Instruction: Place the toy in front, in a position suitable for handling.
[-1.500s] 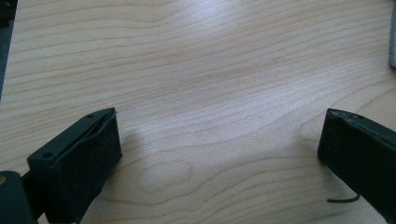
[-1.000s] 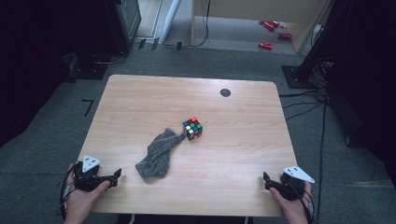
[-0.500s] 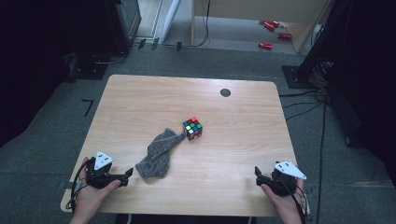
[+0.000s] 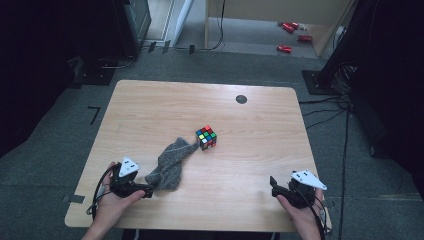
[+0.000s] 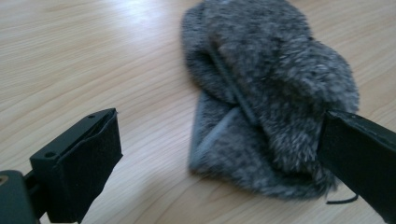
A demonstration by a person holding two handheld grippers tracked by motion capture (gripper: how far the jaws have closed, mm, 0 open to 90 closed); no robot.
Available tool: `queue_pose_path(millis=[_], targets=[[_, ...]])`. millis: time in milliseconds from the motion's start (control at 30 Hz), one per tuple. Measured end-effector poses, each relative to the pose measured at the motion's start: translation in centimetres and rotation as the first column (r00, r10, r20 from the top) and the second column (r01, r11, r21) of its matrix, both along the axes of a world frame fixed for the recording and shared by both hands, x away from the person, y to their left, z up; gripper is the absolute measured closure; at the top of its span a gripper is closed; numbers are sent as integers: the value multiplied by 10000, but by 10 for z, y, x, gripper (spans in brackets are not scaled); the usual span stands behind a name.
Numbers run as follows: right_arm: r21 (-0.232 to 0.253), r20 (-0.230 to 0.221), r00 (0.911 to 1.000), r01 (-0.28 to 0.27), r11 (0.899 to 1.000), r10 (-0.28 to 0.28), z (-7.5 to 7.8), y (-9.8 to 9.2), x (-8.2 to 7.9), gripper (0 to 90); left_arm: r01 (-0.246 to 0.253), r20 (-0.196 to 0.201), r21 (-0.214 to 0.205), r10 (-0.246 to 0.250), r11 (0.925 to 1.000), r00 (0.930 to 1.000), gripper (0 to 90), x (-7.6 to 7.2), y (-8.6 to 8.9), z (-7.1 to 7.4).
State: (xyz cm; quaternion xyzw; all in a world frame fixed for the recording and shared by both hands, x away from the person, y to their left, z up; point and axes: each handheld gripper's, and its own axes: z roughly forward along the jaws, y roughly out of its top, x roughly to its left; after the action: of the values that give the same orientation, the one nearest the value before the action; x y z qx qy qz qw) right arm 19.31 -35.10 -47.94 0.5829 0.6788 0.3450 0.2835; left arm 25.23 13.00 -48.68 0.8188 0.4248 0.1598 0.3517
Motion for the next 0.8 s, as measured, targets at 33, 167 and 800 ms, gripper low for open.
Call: queue_pose_path(millis=[33, 167, 800], targets=[[-11, 34, 10000, -49, 10000, 49, 0, 2, 1, 177, 134, -81, -31, -134, 9999, 9999, 6, 1, -4, -2], [125, 99, 9994, -334, 9994, 333, 1, 15, 6, 178, 498, -100, -112, -499, 9987, 9987, 154, 0, -18, -5], [137, 10, 9790, -2039, 9789, 2040, -3, 81, 19, 182, 2012, -758, -1401, -2131, 9695, 9741, 661, -9, -67, -19]])
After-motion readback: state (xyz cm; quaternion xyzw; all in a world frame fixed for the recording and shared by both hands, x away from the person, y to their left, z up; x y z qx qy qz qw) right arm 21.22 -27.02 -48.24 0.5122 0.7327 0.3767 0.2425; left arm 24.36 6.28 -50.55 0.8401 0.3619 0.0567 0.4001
